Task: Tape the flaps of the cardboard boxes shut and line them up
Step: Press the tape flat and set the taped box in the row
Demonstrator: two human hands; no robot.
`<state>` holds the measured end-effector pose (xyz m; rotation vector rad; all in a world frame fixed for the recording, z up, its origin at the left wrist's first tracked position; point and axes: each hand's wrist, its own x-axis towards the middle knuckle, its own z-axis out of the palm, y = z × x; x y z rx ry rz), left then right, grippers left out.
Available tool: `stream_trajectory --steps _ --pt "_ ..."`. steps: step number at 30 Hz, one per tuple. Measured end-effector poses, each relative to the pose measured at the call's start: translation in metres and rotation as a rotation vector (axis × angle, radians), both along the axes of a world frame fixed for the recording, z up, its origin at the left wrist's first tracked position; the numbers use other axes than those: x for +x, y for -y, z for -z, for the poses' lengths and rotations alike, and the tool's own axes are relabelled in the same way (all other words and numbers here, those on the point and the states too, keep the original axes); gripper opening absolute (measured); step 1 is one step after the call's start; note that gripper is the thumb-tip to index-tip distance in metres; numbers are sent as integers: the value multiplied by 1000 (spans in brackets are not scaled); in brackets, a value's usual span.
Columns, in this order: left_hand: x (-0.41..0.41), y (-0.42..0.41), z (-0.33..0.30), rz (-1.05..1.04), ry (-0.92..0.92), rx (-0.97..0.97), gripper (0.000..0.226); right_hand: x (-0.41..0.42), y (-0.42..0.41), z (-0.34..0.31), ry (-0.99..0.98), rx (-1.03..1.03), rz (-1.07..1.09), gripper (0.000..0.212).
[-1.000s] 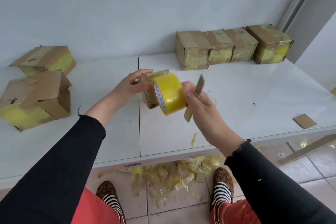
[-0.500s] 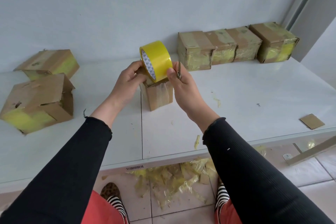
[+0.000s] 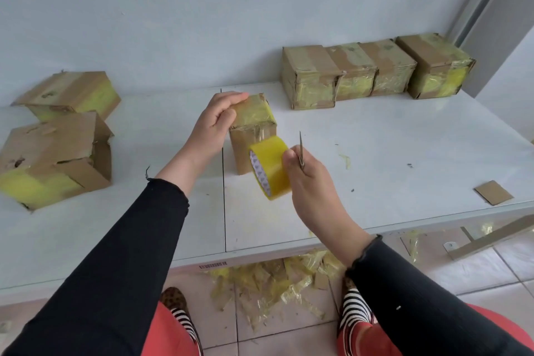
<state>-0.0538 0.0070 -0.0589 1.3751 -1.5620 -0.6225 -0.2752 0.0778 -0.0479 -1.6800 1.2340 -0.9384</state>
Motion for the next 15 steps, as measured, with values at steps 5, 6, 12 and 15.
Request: stream_trajectory --steps 5,6,12,15 --pt "-3 -1 -7 -17 61 47 42 -1 -14 25 -147 117 -29 40" --pt "-1 -1 -10 -35 131 56 44 -1 -15 26 -150 115 -40 40" --pt "-6 5 -62 4 556 220 52 4 -14 22 -75 195 -49 41" --pt "-34 13 -68 -115 748 283 46 8 -22 25 -50 210 -78 41"
